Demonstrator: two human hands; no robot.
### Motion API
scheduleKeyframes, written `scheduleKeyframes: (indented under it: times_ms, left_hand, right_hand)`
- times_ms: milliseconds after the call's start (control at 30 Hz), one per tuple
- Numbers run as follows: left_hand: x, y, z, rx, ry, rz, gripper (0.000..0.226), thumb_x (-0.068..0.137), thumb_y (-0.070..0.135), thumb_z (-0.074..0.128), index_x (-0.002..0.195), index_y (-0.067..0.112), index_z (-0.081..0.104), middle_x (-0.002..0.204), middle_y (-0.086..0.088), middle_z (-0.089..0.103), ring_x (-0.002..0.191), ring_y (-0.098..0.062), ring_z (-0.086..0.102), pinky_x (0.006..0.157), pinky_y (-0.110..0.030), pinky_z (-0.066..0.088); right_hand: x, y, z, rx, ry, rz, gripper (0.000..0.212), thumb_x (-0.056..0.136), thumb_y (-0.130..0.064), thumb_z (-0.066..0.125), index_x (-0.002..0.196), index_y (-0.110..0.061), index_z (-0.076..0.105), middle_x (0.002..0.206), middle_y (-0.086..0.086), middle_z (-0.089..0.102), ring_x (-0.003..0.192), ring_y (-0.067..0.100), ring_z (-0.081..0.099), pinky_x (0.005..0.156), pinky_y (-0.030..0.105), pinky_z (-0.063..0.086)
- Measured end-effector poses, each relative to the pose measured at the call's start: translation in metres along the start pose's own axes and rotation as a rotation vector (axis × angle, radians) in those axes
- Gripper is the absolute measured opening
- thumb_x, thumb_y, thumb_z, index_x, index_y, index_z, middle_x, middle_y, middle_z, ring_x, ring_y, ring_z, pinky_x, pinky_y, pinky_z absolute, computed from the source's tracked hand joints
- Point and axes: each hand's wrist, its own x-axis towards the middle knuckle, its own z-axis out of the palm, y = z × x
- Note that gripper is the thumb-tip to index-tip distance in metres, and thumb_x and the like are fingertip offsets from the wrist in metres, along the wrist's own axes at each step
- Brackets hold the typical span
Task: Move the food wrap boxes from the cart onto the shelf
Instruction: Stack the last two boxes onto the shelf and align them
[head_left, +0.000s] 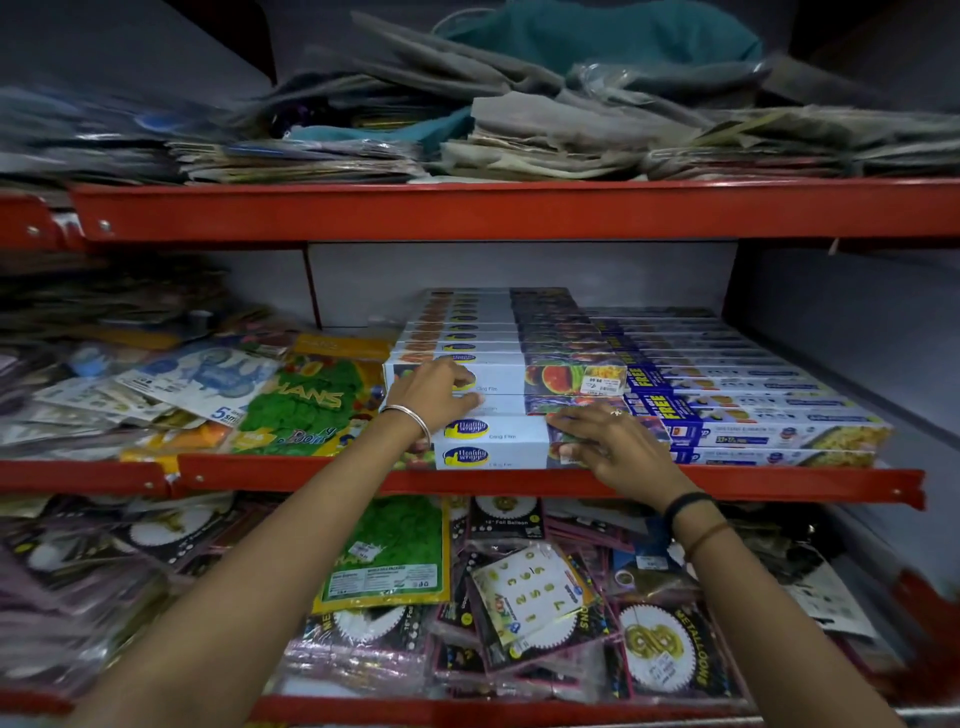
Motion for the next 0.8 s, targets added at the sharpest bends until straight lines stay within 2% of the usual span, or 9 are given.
scheduleKeyframes:
  times_ms: [67,167,267,367,500,633,800]
  left_hand:
    - [-0.002,0.005,-0.005,-0.083,0.069,0.038,0.037,0.088,0.047,0.058,0.106,0.016,0.065,0.112,-0.003,0.065,0.105,-0.024,0.059,0.082,-0.039,0.052]
    - [-0.006,0.010,0.000,-0.042,0.121,0.087,0.044,0.088,0.053,0.053,0.105,0.013,0.058,0.107,-0.005,0.062,0.097,-0.024,0.059,0.077,-0.037,0.048]
    - [-0.007,0.001,0.011,0.066,0.152,0.138,0.056,0.086,0.058,0.051,0.118,0.012,0.052,0.119,-0.008,0.055,0.107,-0.027,0.053,0.092,-0.040,0.043]
    - [-0.008,-0.008,0.020,0.215,0.164,0.170,0.060,0.085,0.058,0.053,0.128,0.017,0.048,0.138,-0.005,0.045,0.125,-0.027,0.042,0.106,-0.043,0.028]
    - [-0.003,-0.012,0.024,0.234,0.187,0.173,0.059,0.083,0.053,0.059,0.131,0.021,0.047,0.147,0.001,0.039,0.135,-0.021,0.035,0.113,-0.045,0.016]
    - [0.004,-0.015,0.024,0.223,0.124,0.116,0.062,0.078,0.056,0.062,0.130,0.026,0.047,0.146,0.005,0.042,0.134,-0.019,0.038,0.114,-0.049,0.019]
    - [0.011,-0.015,0.018,0.147,0.093,0.089,0.065,0.073,0.050,0.072,0.128,0.023,0.050,0.140,0.004,0.051,0.127,-0.021,0.047,0.111,-0.048,0.026]
  right_hand:
    - [0.016,0.001,-0.008,-0.024,0.050,-0.007,0.037,0.088,-0.015,0.063,0.124,-0.013,0.056,0.127,0.013,0.060,0.116,0.033,0.051,0.095,0.050,0.043]
    - [0.042,0.004,-0.013,-0.065,0.085,-0.015,0.037,0.087,-0.013,0.063,0.124,-0.013,0.056,0.127,0.014,0.060,0.117,0.033,0.051,0.094,0.049,0.044]
    - [0.059,0.010,-0.009,-0.096,0.060,-0.011,0.037,0.089,-0.017,0.062,0.125,-0.013,0.055,0.127,0.014,0.060,0.117,0.032,0.052,0.094,0.043,0.043]
    - [0.064,0.016,-0.001,-0.136,0.056,-0.007,0.033,0.090,-0.021,0.060,0.122,-0.015,0.057,0.127,0.013,0.059,0.115,0.032,0.052,0.090,0.044,0.045]
    - [0.067,0.021,0.003,-0.224,0.112,-0.033,0.028,0.087,-0.021,0.064,0.114,-0.012,0.064,0.133,0.015,0.051,0.112,0.036,0.051,0.083,0.048,0.051]
    - [0.070,0.022,0.006,-0.236,0.035,-0.038,0.046,0.085,-0.032,0.065,0.126,-0.015,0.054,0.134,0.009,0.055,0.120,0.029,0.049,0.095,0.047,0.042]
    - [0.074,0.022,0.010,-0.254,0.033,-0.037,0.053,0.080,-0.036,0.070,0.127,-0.017,0.052,0.131,0.008,0.058,0.119,0.027,0.052,0.098,0.047,0.041]
